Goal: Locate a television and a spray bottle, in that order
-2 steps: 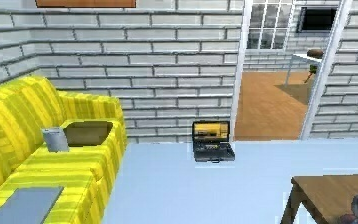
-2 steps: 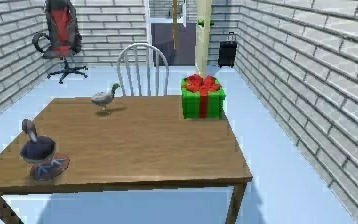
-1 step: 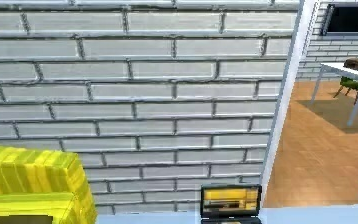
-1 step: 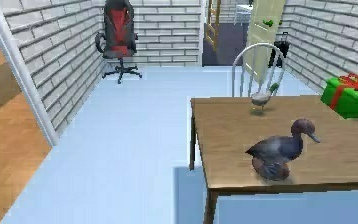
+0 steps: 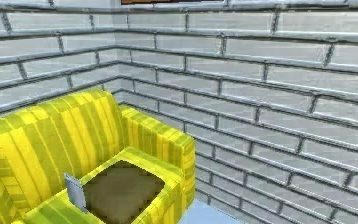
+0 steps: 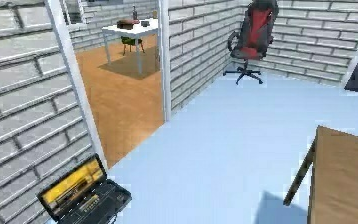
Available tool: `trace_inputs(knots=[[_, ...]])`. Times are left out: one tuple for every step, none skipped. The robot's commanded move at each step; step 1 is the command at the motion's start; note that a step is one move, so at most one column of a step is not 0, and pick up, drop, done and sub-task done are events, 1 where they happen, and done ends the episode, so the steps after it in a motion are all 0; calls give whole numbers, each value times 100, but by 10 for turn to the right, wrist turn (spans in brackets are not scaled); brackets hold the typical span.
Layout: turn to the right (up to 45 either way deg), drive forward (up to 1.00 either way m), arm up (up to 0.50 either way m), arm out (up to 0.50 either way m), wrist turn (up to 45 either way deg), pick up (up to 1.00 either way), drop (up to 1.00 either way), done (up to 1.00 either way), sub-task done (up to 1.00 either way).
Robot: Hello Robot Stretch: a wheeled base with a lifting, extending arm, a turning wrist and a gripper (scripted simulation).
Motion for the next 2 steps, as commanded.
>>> trace_inputs(knots=[[0,5,0,0,0,0,0,0,0],[450,0,0,0,0,0,0,0,0]])
